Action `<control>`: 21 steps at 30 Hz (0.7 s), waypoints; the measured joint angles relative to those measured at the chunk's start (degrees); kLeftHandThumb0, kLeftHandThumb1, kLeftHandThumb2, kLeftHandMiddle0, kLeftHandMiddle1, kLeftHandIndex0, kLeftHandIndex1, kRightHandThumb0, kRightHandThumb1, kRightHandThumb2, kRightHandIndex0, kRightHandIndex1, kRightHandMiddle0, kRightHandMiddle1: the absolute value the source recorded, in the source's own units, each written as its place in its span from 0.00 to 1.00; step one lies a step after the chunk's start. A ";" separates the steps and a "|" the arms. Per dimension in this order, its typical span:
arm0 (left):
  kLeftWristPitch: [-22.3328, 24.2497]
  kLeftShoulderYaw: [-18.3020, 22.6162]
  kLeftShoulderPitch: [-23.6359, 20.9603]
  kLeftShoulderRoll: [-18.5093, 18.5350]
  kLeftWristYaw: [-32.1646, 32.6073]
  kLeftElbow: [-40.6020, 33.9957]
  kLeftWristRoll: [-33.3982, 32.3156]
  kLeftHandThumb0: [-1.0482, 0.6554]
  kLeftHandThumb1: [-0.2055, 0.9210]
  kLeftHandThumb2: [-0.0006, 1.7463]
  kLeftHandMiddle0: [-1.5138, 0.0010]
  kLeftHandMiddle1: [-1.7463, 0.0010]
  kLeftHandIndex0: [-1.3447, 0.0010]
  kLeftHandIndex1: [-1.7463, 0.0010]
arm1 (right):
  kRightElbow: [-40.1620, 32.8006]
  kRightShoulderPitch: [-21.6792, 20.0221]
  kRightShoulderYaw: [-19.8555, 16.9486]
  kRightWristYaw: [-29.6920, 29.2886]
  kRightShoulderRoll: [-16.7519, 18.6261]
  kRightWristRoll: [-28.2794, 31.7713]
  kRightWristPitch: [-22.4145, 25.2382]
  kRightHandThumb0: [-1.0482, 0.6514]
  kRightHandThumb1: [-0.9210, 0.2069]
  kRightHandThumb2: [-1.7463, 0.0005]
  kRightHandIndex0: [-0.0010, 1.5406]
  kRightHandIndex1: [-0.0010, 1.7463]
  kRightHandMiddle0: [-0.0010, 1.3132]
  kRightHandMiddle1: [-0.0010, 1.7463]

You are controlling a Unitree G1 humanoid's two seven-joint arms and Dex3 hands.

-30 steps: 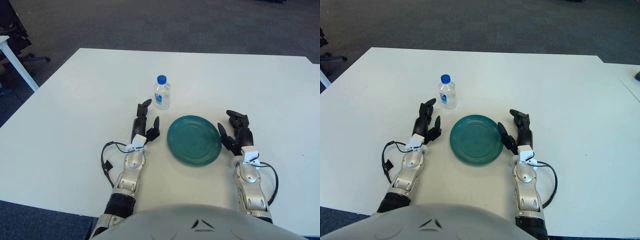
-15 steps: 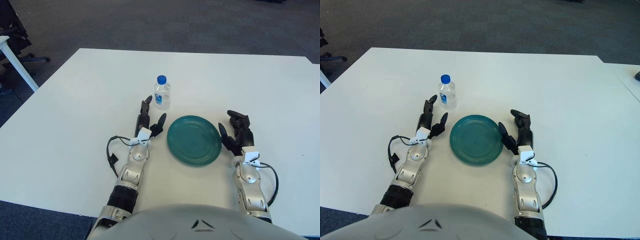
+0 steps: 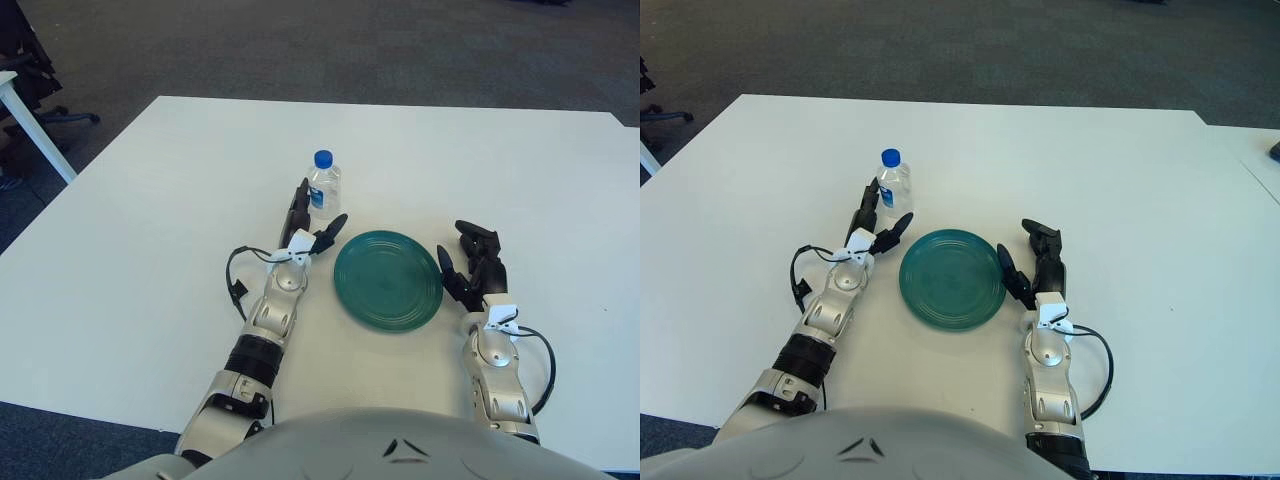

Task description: Put the bottle into the plate.

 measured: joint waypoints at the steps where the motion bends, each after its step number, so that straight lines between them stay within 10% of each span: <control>1: 0.40 -0.24 -0.33 0.04 0.09 0.20 0.29 0.00 1.00 0.12 1.00 1.00 1.00 1.00 | 0.00 0.00 0.00 0.02 -0.02 0.00 0.00 0.27 0.08 0.72 0.21 0.30 0.01 0.61; 21: 2.42 -0.12 -6.73 -1.06 2.35 7.86 2.25 0.00 1.00 0.14 1.00 1.00 1.00 1.00 | 1.00 0.00 -0.64 1.03 -0.25 1.59 -1.77 0.28 0.11 0.71 0.22 0.29 0.02 0.62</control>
